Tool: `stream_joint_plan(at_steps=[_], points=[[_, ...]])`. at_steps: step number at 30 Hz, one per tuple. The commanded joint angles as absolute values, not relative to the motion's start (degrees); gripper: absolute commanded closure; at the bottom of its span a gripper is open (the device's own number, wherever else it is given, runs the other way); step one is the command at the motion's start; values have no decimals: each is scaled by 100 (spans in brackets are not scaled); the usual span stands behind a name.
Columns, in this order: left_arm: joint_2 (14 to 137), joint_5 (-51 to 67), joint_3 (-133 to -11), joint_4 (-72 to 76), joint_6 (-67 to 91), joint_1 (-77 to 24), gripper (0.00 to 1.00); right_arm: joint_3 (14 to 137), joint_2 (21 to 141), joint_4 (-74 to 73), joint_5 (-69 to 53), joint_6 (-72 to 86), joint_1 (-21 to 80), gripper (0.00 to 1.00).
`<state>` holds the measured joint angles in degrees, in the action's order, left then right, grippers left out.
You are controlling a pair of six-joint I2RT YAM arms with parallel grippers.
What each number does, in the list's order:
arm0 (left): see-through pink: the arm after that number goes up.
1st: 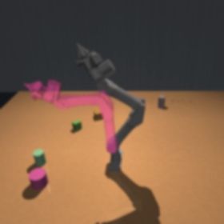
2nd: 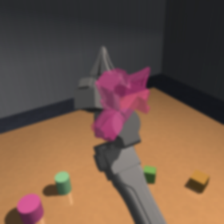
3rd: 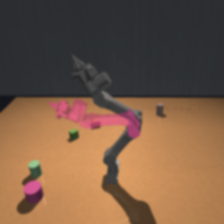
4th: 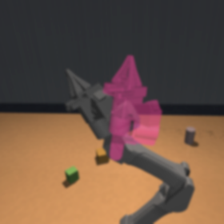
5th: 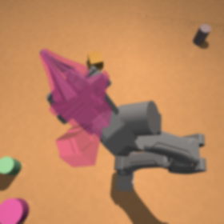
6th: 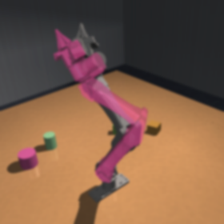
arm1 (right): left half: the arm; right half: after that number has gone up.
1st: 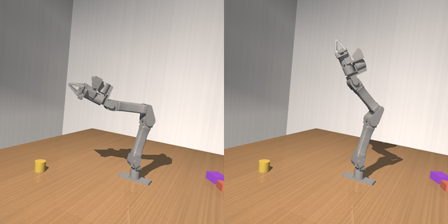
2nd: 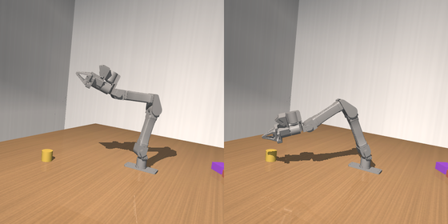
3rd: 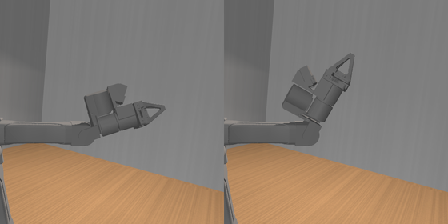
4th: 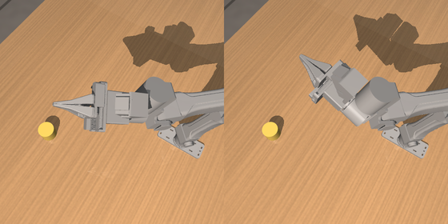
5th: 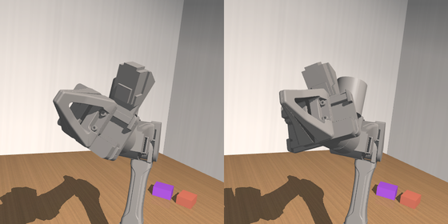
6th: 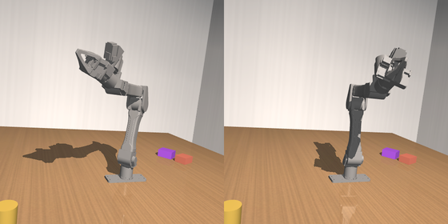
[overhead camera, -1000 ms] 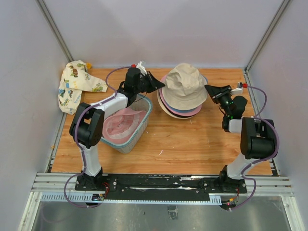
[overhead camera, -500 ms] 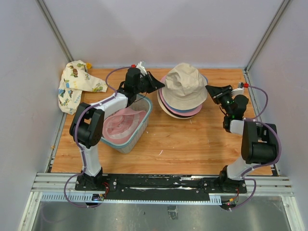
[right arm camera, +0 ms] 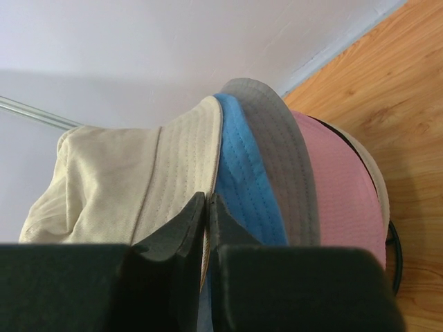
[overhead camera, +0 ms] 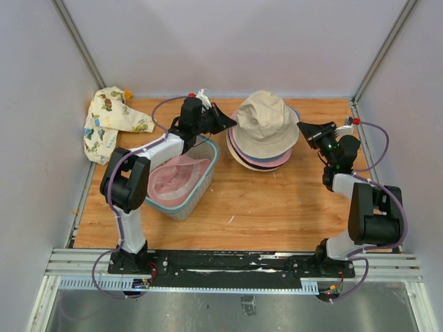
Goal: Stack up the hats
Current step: Stack the hat on the hat.
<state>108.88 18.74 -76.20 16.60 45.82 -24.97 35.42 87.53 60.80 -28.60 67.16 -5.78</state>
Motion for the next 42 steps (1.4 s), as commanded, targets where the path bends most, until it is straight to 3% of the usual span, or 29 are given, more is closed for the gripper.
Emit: stream_joint_plan(at_steps=[1, 14, 27, 42], points=[[10847, 1717, -7731, 1522, 4422, -2479, 100, 3535, 8302, 5702, -2835, 6333, -589, 93], [10845, 1693, -7731, 1533, 4449, -2479, 100, 3419, 8173, 5396, -2779, 6070, -651, 99], [10969, 1612, -7854, 1309, 4359, -2483, 99, 3269, 9544, 5922, -2514, 5932, -684, 99], [11031, 1545, -7800, 1086, 4186, -2462, 100, 3252, 9650, 5305, -2186, 5346, -668, 99]])
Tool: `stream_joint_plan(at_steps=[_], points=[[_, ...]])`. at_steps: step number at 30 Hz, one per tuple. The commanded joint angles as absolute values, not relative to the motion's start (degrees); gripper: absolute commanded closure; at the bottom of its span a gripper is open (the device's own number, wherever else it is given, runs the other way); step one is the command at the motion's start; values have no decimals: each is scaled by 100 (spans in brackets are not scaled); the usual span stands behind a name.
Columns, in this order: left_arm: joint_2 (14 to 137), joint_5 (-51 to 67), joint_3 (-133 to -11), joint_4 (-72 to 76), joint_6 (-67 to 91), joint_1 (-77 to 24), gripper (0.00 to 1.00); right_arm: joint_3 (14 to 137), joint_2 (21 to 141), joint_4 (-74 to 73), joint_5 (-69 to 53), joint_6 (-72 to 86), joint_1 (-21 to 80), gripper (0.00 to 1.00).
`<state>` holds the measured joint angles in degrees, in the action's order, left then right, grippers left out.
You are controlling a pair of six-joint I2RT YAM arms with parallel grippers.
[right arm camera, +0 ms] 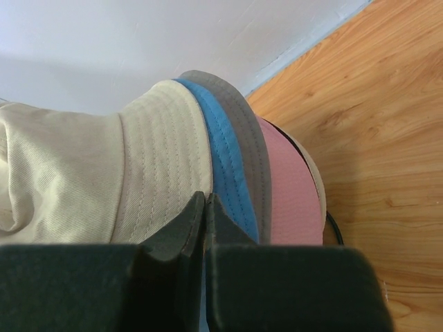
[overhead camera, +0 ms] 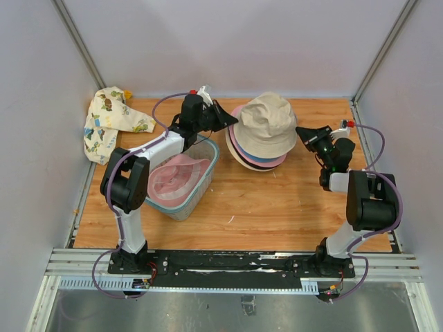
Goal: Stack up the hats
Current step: Stack the hat on the hat.
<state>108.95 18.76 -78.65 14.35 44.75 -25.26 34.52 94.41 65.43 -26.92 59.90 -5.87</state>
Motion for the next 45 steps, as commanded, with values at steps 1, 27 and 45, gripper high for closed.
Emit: stream_joint_plan(at_steps=[1, 27, 45], points=[[11027, 1538, -7788, 1068, 4167, -2454, 100, 3251, 9625, 5250, -2162, 5322, -668, 100], [10837, 1924, -7608, 1464, 4275, -2425, 99, 2675, 6467, 3569, -2145, 5244, -703, 49], [10814, 1966, -7640, 1432, 4291, -2435, 98, 2617, 7460, 5715, -3069, 6730, -416, 49]])
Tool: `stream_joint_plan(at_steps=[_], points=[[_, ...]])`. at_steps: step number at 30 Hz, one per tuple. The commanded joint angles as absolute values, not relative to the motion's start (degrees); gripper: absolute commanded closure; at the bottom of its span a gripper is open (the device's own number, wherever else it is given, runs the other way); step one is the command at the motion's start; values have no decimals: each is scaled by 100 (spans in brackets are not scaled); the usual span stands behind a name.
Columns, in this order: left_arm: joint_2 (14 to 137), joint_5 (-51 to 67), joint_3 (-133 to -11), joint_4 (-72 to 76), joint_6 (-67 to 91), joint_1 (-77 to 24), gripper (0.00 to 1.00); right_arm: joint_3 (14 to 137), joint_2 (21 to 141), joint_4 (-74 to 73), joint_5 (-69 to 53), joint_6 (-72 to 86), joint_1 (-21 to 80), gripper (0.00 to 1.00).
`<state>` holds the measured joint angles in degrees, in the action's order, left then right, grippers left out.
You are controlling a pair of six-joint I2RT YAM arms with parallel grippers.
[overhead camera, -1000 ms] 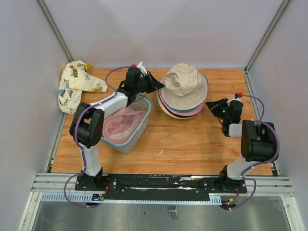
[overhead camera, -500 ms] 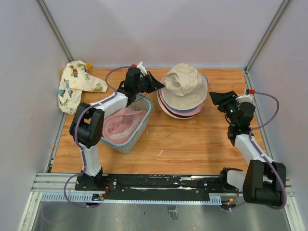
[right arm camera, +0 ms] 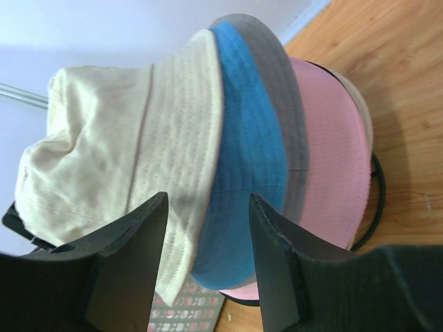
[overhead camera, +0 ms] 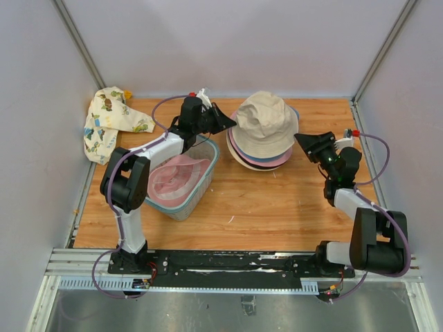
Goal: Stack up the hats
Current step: Stack the hat on the hat.
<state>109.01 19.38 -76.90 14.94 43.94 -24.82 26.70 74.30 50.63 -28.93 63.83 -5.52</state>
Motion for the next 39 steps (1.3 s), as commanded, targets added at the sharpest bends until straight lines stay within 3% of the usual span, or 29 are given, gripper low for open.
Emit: stream_joint_plan(at_steps=[1, 6, 12, 15, 25, 29, 39], points=[[10811, 1972, -7636, 1439, 4290, -2435, 98, 2631, 7481, 5738, -3082, 6752, -399, 49], [10817, 1983, -7604, 1471, 4312, -2435, 98, 2735, 7795, 6064, -3128, 6969, -247, 52], [10819, 1975, -7643, 1457, 4294, -2443, 98, 2645, 8274, 6947, -3221, 7366, -194, 88], [10828, 1961, -7674, 1407, 4274, -2435, 98, 2556, 8242, 6843, -3163, 7276, -218, 99], [10922, 1922, -7767, 1306, 4264, -2435, 94, 2462, 8418, 5988, -2958, 6494, -369, 100], [10981, 1908, -7806, 1240, 4245, -2435, 99, 2535, 8750, 5817, -2870, 6225, -369, 100], [11188, 1939, -8026, 1044, 4205, -2435, 99, 2843, 8951, 4961, -2579, 5668, -330, 99]])
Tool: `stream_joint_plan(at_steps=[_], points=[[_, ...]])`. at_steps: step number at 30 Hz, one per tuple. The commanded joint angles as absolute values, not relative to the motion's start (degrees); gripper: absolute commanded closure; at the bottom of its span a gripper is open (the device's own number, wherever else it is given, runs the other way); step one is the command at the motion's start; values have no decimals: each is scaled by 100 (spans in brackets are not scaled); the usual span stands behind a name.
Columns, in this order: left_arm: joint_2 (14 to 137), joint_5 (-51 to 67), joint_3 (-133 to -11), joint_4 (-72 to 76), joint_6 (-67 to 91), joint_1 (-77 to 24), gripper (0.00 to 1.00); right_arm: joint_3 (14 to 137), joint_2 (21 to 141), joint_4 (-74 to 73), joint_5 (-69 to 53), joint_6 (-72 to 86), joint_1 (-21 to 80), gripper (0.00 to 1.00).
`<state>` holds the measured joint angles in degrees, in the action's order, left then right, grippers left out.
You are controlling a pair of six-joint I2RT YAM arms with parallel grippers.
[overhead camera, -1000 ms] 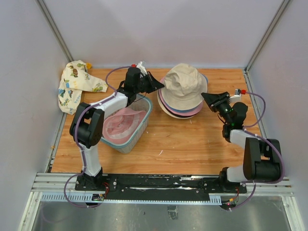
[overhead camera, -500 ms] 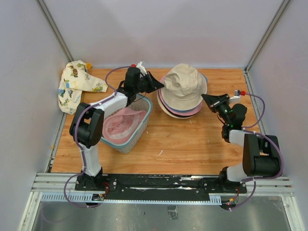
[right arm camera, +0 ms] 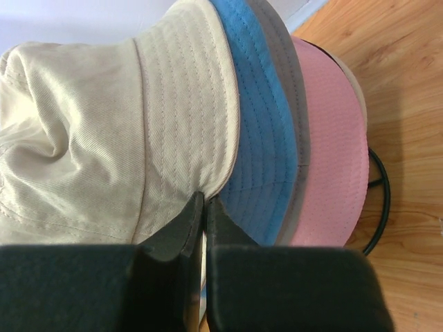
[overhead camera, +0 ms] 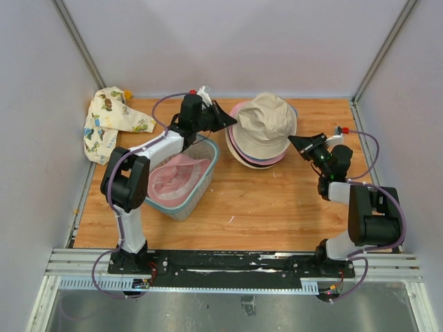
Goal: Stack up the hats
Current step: Stack the hat on the hat.
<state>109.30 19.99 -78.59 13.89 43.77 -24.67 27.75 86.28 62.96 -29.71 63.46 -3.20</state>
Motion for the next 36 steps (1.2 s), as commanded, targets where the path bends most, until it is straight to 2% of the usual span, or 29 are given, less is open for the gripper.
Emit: stream_joint_plan(at_steps=[1, 14, 28, 31, 34, 35, 36], points=[[11203, 1945, -8018, 1026, 4209, -2435, 100, 2873, 8986, 4905, -2561, 5641, -326, 99], [11323, 1922, -8057, 831, 4114, -2435, 100, 2925, 9458, 4723, -2463, 5393, -273, 99], [11713, 1857, -8736, 476, 4106, -2435, 98, 3291, 8705, 3853, -2364, 5159, 314, 99], [11772, 1832, -8853, 408, 4092, -2435, 97, 3278, 8738, 3864, -2350, 5154, 351, 99], [11769, 1812, -8859, 407, 4086, -2435, 89, 3258, 8669, 3878, -2369, 5141, 352, 98], [11761, 1817, -8855, 424, 4080, -2435, 86, 3256, 8591, 3828, -2337, 5100, 350, 96], [11748, 1823, -8845, 452, 4074, -2435, 84, 3270, 8463, 3695, -2293, 5041, 351, 89]])
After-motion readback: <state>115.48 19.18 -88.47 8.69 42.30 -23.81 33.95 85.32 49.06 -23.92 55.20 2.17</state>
